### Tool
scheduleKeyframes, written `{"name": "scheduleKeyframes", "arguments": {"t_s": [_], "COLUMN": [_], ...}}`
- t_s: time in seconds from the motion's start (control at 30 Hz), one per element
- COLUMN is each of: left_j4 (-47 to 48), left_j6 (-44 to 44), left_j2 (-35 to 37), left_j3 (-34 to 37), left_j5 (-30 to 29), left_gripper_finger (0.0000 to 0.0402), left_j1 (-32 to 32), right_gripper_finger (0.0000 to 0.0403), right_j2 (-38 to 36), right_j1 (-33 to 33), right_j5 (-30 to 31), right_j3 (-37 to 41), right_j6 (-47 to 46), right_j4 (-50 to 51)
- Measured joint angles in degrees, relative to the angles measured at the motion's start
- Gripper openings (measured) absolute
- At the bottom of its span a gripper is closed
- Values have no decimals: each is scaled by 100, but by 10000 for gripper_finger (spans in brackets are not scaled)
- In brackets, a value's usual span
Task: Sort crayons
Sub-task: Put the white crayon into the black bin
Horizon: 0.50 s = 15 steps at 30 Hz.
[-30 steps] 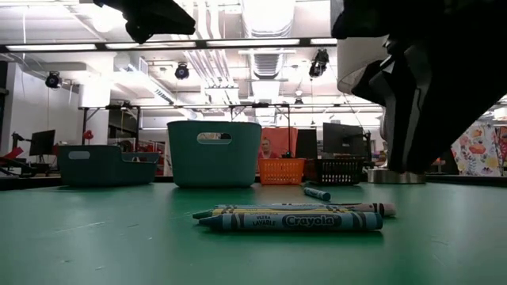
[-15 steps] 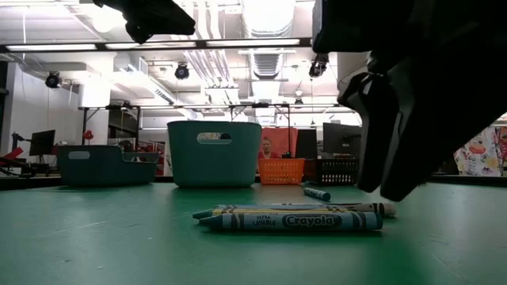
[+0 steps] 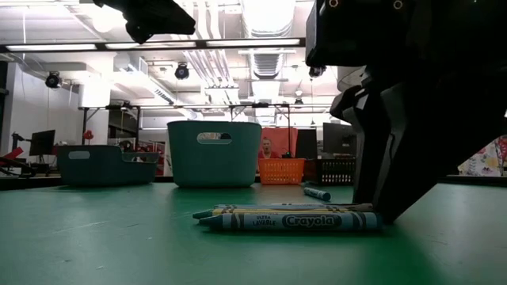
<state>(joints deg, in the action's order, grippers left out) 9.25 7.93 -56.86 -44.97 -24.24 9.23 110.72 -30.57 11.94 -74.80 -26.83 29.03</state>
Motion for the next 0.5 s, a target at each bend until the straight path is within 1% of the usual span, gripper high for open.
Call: {"name": "scheduleKeyframes", "arguments": {"t_s": [0.33,0.5], "left_j4": [-1,-1], "left_j6": [6,6], "left_j2": [0,-2], "left_j3": [0,0], "left_j5": [-1,-1], "left_gripper_finger": [84,84], "left_j1": [0,0], "right_gripper_finger": [53,26], "right_j2": [1,2], "right_j1": [61,61], "right_j5": [-33,-28], "right_j3": [6,6], "right_j6": [-10,-17], "right_j4": [3,10]}}
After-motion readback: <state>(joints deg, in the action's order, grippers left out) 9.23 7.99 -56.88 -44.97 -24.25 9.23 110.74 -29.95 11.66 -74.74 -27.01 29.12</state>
